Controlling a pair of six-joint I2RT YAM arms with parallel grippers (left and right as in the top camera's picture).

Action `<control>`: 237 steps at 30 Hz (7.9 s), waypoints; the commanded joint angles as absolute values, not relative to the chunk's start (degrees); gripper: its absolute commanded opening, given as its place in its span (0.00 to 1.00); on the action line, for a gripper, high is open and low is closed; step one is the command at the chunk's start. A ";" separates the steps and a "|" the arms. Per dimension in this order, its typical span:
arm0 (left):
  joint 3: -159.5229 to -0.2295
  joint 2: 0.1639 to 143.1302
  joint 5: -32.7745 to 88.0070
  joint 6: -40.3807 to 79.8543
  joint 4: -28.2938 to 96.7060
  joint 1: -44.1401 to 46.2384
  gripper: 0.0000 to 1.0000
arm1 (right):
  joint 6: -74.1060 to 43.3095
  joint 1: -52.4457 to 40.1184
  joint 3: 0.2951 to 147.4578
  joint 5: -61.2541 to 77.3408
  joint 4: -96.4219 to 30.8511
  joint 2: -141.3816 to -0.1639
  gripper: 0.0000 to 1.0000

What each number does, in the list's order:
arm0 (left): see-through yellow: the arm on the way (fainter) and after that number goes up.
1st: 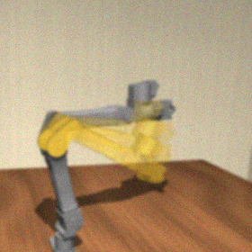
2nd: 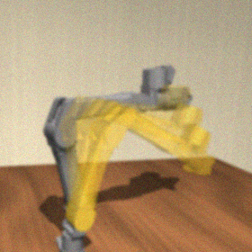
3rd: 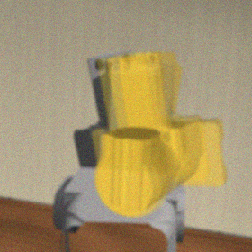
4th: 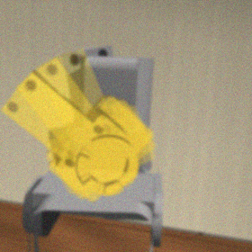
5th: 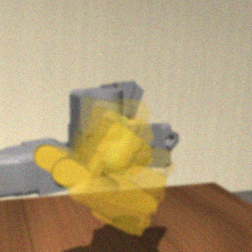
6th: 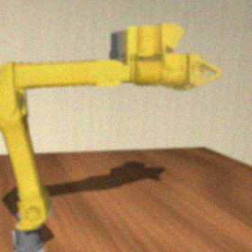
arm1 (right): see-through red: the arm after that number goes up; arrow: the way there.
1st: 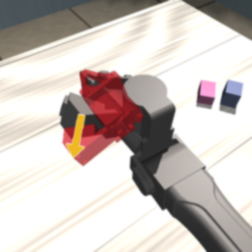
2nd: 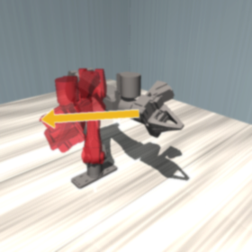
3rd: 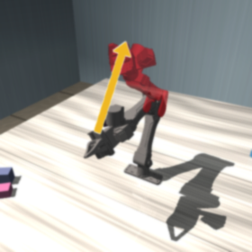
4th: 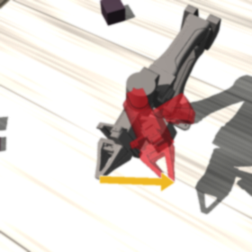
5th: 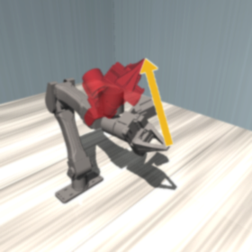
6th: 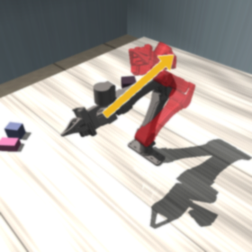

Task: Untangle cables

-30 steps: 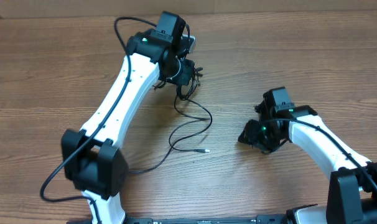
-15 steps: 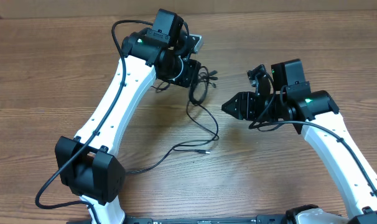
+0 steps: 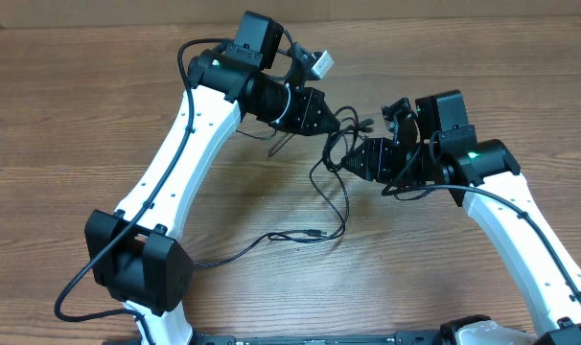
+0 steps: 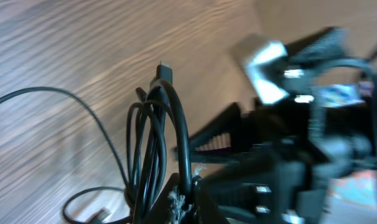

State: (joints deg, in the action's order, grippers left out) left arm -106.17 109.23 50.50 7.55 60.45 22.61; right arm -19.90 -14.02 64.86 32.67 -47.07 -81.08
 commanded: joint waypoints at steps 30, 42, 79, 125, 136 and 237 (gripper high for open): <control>-107.20 107.87 42.72 3.84 69.25 7.79 0.06 | -34.30 -14.90 64.01 -0.73 -61.32 -89.60 0.04; -106.98 108.03 43.51 -1.78 72.20 14.37 0.41 | -10.31 -15.81 64.01 41.85 -48.62 -89.60 0.04; -87.15 108.47 35.42 5.61 64.99 22.55 0.50 | -10.41 -15.79 64.01 42.11 -45.74 -89.60 0.04; -84.38 108.53 20.08 39.53 55.11 31.57 0.33 | -10.39 -15.79 64.01 42.09 -46.11 -89.60 0.04; -81.47 108.53 19.03 40.69 50.13 31.40 0.04 | -10.39 -15.79 64.01 42.09 -46.37 -89.60 0.04; -86.63 108.09 20.34 22.26 58.06 21.80 0.04 | -61.12 -34.57 55.42 15.42 -43.07 -89.60 0.64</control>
State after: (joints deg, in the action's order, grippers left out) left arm -85.17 109.16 20.29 23.53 57.91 21.74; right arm -60.77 -34.28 55.57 16.08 -44.36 -89.62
